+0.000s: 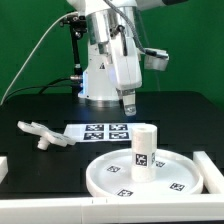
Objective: Assemble round table
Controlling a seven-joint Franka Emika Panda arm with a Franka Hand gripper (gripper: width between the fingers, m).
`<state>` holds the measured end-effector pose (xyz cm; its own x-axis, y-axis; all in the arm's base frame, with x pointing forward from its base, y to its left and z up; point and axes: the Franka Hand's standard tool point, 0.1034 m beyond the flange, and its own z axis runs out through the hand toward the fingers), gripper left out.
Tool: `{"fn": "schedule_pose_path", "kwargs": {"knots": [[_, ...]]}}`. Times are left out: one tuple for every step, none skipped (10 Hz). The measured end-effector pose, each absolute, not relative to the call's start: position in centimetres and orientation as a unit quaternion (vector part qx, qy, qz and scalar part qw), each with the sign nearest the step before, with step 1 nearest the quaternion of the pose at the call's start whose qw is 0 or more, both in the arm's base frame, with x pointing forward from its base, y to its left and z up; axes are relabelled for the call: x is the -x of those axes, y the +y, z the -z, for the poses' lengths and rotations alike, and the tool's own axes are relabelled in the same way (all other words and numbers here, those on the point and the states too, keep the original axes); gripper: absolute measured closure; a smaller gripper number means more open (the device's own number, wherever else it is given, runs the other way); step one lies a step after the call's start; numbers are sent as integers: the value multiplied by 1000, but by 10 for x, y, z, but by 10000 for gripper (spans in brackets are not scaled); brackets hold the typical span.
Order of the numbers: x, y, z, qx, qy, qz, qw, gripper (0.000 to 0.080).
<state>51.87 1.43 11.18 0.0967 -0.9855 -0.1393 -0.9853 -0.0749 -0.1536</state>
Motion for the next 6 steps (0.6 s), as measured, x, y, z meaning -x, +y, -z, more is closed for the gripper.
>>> {"fn": "schedule_pose_path", "kwargs": {"knots": [[-520,14,-111,728,678,3,104,151],[-519,15,-110,736,669,4,103,151],[-519,14,-110,739,665,4,103,151],[-517,12,-109,750,654,3,101,151],[-512,3,-106,778,621,-2,96,151],[-507,-11,-105,811,578,0,91,151]]}}
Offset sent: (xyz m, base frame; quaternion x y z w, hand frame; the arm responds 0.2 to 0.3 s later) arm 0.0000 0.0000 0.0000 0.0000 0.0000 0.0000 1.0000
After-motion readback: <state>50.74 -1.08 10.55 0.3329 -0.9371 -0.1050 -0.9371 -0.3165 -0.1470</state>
